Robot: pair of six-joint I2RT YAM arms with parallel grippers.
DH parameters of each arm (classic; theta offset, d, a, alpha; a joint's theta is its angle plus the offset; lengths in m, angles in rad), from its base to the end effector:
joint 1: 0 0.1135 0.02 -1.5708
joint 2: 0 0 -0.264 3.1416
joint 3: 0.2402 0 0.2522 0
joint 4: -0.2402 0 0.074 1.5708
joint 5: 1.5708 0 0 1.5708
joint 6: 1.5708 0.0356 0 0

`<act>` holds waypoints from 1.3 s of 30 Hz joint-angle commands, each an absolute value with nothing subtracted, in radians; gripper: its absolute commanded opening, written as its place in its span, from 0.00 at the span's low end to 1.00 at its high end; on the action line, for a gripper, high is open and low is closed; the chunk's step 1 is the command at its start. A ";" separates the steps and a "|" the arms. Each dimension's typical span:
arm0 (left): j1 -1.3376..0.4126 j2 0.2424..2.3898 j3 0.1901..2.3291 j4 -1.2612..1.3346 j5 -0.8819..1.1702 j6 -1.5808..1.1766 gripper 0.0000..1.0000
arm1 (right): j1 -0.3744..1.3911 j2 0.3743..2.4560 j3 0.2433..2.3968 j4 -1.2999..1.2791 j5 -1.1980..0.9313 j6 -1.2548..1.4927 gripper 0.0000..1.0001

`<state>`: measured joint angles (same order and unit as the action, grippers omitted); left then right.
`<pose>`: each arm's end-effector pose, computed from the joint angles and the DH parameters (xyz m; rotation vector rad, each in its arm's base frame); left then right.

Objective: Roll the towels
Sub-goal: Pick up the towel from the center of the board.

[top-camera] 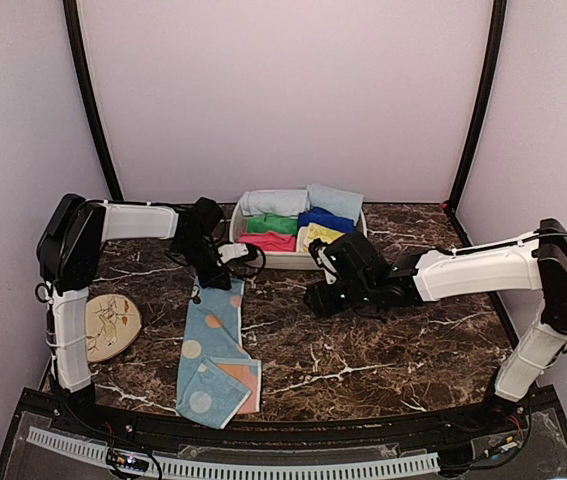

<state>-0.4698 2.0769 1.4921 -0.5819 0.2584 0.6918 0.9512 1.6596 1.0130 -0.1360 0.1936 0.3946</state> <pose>0.3775 -0.2019 0.1595 1.5408 2.2167 -0.2872 0.2102 0.2828 0.2000 -0.5603 2.3104 0.4353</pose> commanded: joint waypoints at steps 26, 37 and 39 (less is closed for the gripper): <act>-0.583 2.053 1.503 -0.694 0.198 0.231 0.55 | 0.957 1.504 0.894 -0.088 0.219 0.460 0.56; -0.583 2.080 1.514 -0.709 0.237 0.259 0.00 | 0.957 1.498 0.899 -0.100 0.222 0.460 0.55; -0.583 2.060 1.538 -0.722 0.276 0.268 0.00 | 0.957 1.500 0.899 -0.097 0.216 0.459 0.55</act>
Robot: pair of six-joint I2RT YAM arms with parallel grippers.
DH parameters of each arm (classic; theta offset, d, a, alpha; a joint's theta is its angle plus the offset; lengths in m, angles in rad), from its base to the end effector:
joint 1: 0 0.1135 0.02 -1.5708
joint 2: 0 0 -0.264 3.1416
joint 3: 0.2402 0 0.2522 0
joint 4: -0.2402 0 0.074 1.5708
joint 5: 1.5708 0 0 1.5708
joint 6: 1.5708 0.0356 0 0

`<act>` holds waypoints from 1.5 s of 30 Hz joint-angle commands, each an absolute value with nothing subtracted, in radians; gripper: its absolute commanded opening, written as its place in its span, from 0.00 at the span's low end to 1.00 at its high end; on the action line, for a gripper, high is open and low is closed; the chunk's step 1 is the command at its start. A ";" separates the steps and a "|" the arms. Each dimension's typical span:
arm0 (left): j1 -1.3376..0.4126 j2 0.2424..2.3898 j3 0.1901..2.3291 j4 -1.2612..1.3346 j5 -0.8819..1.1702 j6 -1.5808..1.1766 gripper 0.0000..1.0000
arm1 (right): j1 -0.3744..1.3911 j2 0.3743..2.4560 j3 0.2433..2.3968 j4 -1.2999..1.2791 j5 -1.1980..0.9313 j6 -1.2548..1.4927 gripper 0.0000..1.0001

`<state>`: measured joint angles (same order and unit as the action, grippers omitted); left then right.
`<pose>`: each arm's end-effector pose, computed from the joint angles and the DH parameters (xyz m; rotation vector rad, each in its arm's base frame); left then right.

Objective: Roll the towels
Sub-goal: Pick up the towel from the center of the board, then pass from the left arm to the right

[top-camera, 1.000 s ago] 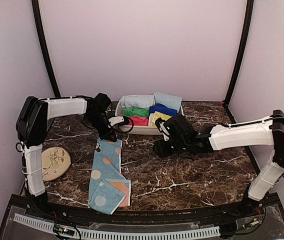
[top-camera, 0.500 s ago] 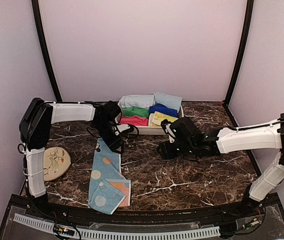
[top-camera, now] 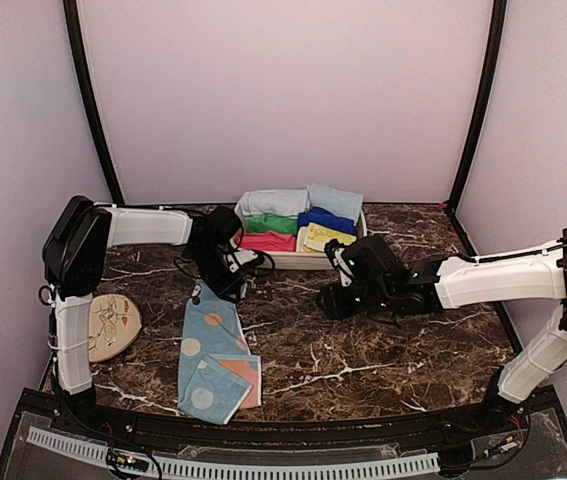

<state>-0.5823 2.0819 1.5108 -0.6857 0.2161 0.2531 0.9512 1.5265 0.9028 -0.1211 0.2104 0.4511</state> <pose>0.3476 -0.2380 0.1584 1.1982 2.5792 -0.3781 0.1932 0.2580 0.2091 -0.4742 2.2943 0.4727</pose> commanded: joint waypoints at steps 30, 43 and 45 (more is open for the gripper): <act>-0.724 2.042 1.887 -1.038 0.942 0.634 0.03 | 0.980 1.171 0.741 -0.014 -0.120 -0.070 0.76; -0.723 2.034 1.893 -1.075 1.016 0.638 0.00 | 0.982 1.292 0.801 0.101 -0.133 -0.118 0.67; -0.723 2.028 1.892 -1.075 1.031 0.632 0.00 | 0.982 1.300 0.804 0.121 -0.143 -0.117 0.65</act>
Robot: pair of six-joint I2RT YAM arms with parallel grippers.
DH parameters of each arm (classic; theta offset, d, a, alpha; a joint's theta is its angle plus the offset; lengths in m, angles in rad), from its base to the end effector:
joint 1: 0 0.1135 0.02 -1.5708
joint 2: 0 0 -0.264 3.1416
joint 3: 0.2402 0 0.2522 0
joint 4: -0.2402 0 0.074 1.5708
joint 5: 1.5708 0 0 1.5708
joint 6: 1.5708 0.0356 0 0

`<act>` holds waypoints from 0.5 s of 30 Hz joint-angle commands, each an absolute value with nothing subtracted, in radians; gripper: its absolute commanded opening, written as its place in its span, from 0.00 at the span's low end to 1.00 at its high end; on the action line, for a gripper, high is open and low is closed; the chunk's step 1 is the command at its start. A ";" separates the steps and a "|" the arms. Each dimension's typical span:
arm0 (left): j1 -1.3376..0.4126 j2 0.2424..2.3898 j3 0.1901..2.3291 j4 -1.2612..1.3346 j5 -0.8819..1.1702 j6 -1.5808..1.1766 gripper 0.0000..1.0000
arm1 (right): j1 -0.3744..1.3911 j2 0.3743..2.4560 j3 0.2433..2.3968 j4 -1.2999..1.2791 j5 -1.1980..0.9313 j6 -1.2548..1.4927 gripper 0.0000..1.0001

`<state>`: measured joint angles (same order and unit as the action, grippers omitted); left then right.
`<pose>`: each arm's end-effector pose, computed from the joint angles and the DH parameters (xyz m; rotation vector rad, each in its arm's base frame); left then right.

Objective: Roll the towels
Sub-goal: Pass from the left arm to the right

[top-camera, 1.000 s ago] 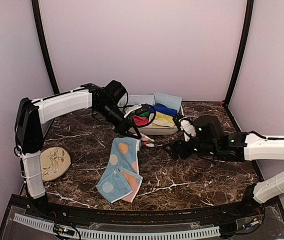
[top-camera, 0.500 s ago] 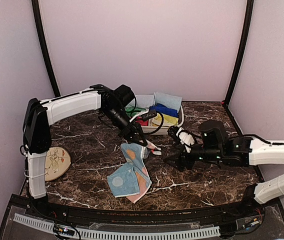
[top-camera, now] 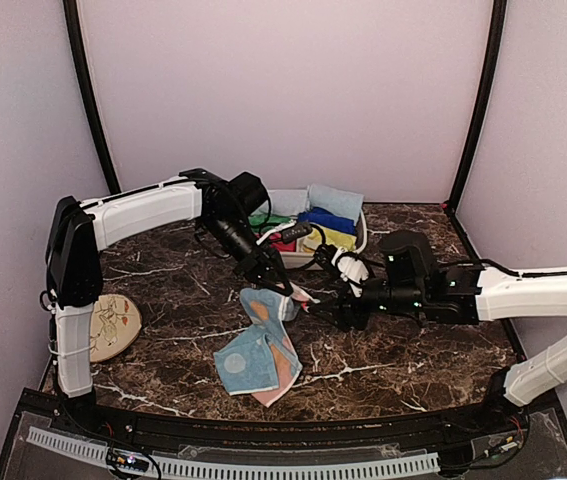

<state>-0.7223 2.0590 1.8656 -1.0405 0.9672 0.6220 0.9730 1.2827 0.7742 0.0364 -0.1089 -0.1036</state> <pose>0.3009 -0.3042 0.2695 1.7610 1.8482 -1.3555 0.1575 0.2382 0.2500 -1.1381 1.7692 0.6460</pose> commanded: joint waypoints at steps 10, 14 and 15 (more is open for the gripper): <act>-0.723 1.996 1.907 -1.077 1.067 0.618 0.00 | 0.980 1.336 0.833 0.173 -0.203 -0.080 0.03; -0.717 1.979 1.912 -1.064 1.071 0.610 0.02 | 0.976 1.346 0.844 0.138 -0.218 -0.066 0.00; -0.714 1.974 1.910 -1.056 1.073 0.606 0.02 | 0.975 1.341 0.843 0.133 -0.218 -0.061 0.00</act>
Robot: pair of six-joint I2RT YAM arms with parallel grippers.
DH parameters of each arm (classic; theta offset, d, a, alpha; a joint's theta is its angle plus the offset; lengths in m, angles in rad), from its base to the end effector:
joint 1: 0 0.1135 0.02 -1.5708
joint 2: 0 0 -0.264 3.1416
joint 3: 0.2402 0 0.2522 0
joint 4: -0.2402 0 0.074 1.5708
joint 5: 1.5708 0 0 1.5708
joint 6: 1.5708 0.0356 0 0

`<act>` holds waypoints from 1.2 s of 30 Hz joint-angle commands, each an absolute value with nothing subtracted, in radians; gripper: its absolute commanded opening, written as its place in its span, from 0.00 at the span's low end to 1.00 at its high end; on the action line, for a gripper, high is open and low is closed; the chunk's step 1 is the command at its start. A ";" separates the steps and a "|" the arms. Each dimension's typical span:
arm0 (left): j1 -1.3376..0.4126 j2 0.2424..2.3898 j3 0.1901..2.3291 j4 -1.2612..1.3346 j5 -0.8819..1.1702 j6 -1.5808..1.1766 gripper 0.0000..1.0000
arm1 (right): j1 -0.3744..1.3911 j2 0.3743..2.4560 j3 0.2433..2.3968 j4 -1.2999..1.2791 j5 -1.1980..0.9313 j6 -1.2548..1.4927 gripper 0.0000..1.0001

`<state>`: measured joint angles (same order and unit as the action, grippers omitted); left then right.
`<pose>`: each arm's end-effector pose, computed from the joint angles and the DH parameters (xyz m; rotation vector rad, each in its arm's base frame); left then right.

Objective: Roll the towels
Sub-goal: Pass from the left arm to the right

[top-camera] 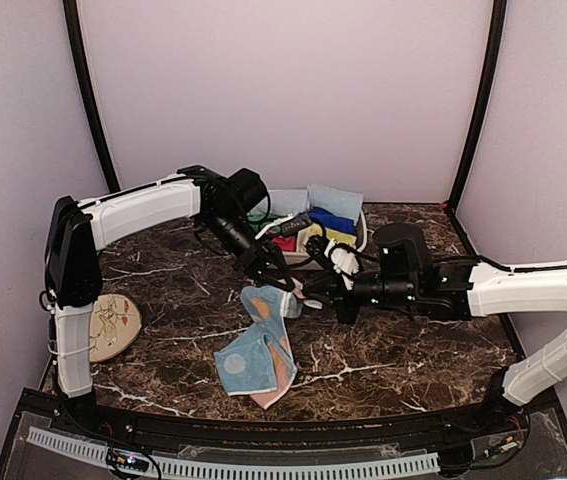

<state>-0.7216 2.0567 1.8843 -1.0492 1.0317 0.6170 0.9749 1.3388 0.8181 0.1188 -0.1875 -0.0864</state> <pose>0.3000 -0.3047 0.2773 1.7440 1.8021 -1.4361 0.1640 0.2536 0.2580 -1.1428 1.6966 0.7538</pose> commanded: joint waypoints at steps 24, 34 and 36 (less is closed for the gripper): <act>-0.707 1.955 1.929 -1.072 1.077 0.618 0.00 | 0.924 1.293 0.780 0.209 -0.260 0.000 0.36; -0.703 1.947 1.907 -1.071 1.048 0.622 0.24 | 0.883 1.320 0.814 0.244 -0.299 0.062 0.00; -0.691 1.924 1.849 -1.011 0.987 0.600 0.39 | 0.867 1.292 0.816 0.238 -0.267 0.085 0.00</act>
